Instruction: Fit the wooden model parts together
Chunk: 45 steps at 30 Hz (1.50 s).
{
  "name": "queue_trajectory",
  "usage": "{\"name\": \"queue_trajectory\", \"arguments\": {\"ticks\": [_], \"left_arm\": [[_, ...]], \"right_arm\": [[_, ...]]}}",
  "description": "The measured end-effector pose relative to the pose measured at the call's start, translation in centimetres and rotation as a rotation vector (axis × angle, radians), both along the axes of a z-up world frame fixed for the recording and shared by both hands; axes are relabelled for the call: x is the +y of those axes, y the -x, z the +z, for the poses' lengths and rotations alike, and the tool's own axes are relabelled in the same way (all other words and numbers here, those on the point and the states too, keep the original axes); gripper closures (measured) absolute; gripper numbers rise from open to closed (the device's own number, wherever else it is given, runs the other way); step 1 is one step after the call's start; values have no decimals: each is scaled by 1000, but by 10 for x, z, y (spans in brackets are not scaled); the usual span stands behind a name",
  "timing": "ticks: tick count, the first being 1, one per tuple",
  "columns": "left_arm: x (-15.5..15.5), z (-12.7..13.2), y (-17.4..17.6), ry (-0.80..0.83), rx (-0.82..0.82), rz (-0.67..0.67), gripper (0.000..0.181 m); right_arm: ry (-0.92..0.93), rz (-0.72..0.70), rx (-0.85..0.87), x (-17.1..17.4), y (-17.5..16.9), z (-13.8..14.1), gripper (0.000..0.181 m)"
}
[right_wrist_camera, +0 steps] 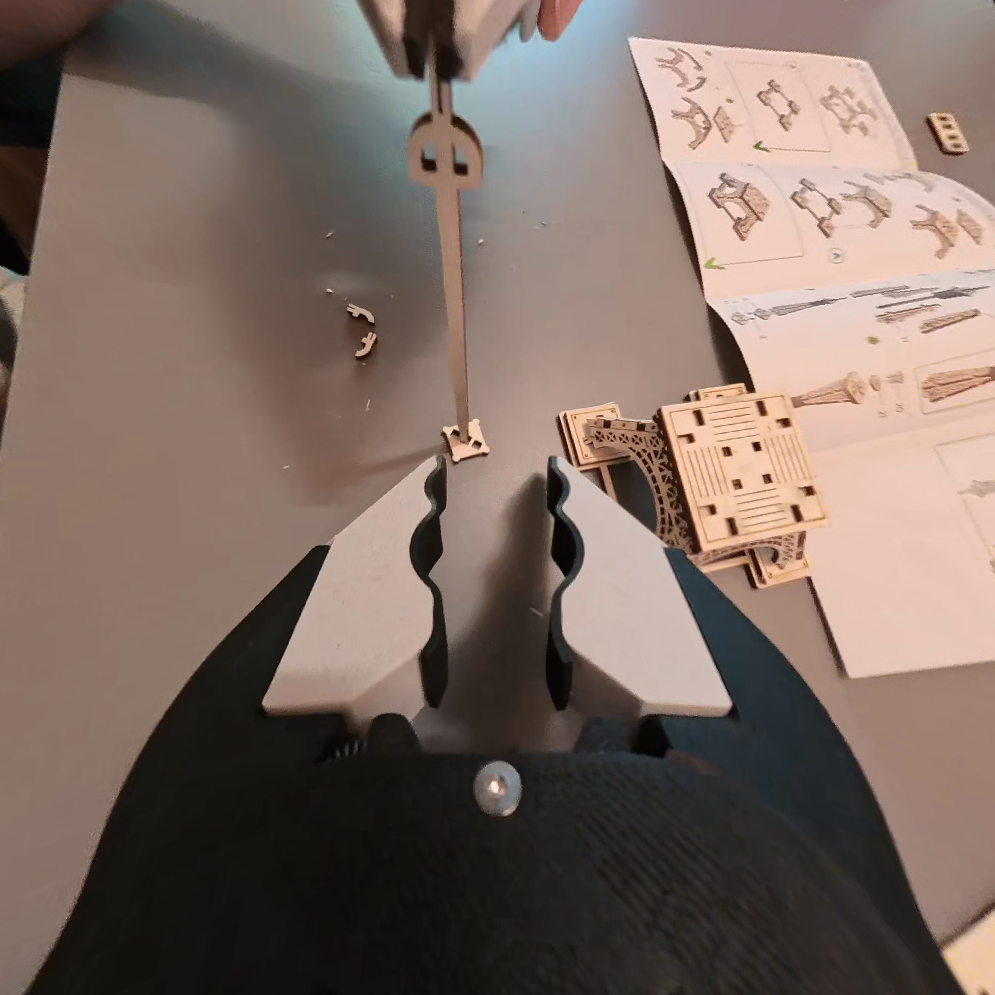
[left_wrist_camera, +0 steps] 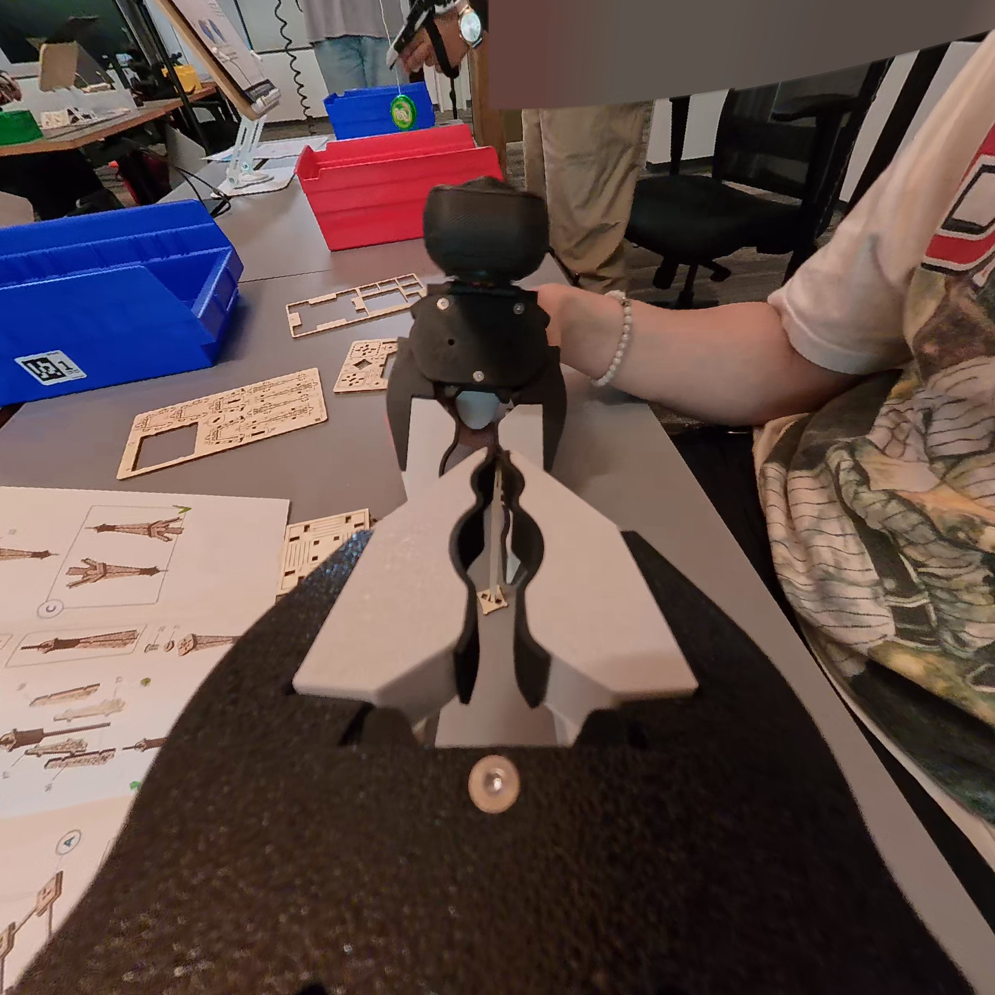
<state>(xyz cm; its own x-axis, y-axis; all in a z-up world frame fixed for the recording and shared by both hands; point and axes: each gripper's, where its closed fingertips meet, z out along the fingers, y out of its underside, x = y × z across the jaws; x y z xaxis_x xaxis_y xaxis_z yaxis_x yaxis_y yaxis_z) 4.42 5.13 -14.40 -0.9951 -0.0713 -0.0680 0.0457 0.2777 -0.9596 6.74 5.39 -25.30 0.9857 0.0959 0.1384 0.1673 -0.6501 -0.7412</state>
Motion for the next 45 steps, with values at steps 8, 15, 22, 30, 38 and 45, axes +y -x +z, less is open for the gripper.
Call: {"name": "queue_trajectory", "arguments": {"ticks": [8,15,22,30,38,45], "left_arm": [[-4,0,-2,0,-5,15,181],[-4,0,-4,-2,-12,24,181],[-5,0,-8,3,-23,45,181],[-4,0,-13,18,-28,75,181],[9,14,-23,81,-27,147,171],[21,-16,-30,-47,98,181,172]], "right_arm": [[-164,-91,-46,9,8,34,158],[-185,-67,-17,13,10,32,175],[-195,-74,-20,14,8,30,179],[-231,-155,-16,13,3,30,180],[-231,-243,27,11,-7,30,180],[-231,-266,16,9,-9,30,180]]}}
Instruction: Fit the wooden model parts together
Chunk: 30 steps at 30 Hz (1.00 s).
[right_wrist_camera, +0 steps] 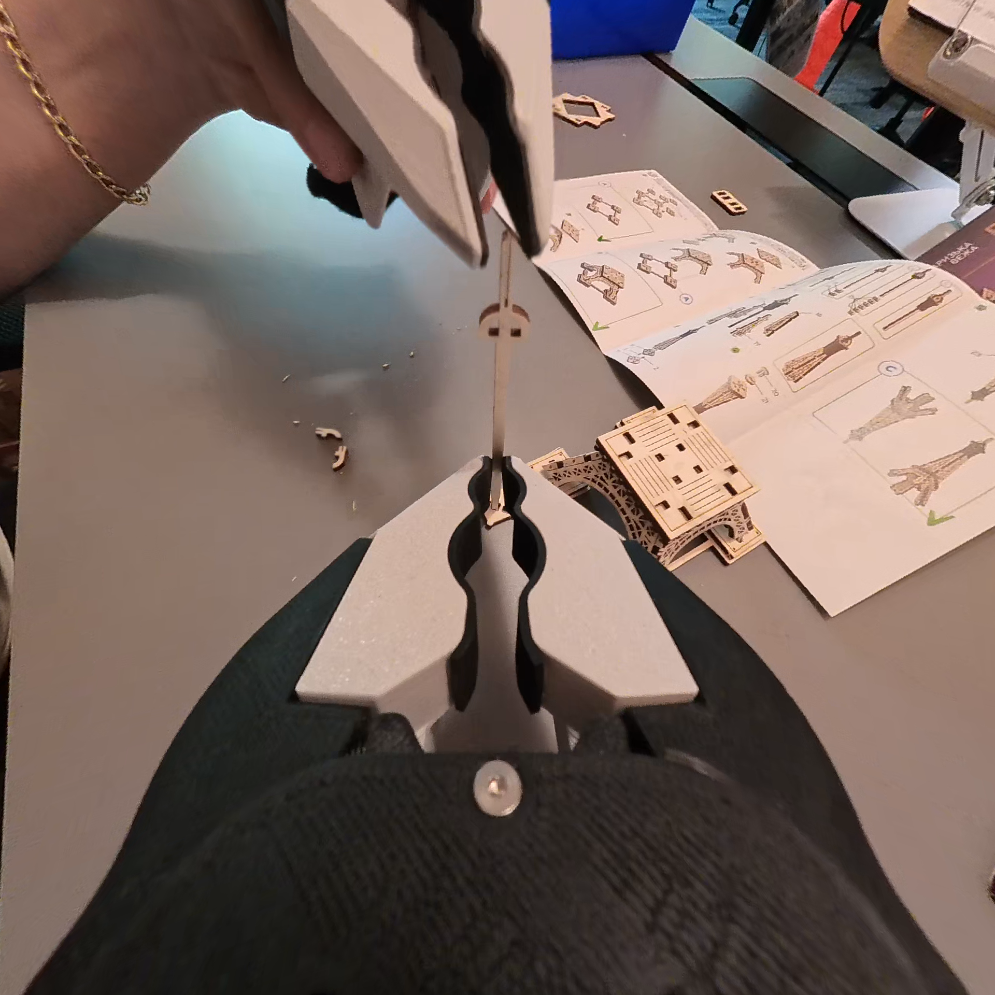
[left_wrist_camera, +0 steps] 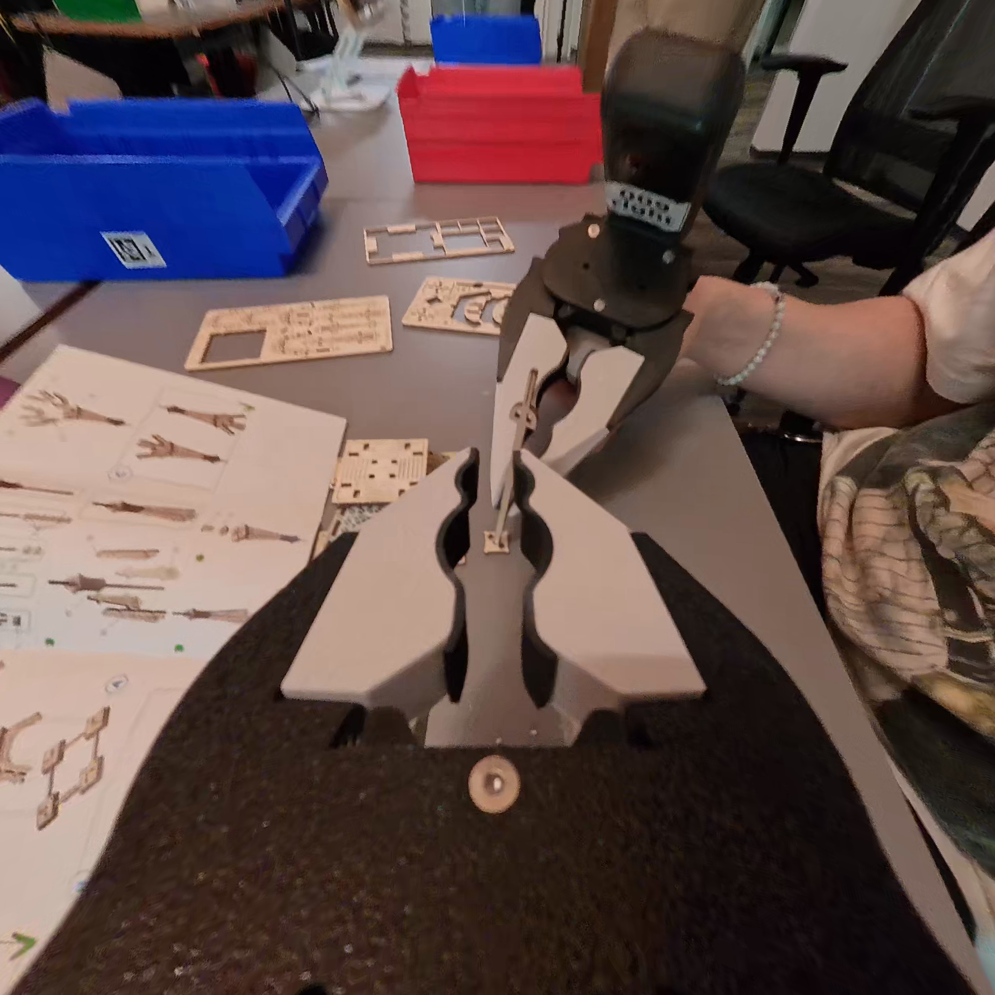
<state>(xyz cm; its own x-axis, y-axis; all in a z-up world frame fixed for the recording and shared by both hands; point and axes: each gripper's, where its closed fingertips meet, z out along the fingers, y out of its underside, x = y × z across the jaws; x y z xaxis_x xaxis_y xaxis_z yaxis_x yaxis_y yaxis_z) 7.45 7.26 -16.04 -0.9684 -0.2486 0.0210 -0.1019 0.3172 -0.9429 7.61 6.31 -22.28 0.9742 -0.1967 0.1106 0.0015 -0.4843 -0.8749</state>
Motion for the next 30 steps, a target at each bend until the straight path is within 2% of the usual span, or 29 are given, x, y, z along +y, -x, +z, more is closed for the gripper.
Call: {"name": "queue_trajectory", "arguments": {"ticks": [7,13,25,30], "left_arm": [[0,-56,0,-261,95,-1,171],[-8,-78,-2,-324,113,2,166],[-15,-99,2,-400,96,-31,159],[-17,-99,3,-396,101,-32,158]], "right_arm": [[-3,-5,17,-1,0,0,180],[-7,-10,39,-2,-1,0,180],[-7,-11,41,-2,-1,0,180],[-8,-13,44,-3,-2,0,180]]}}
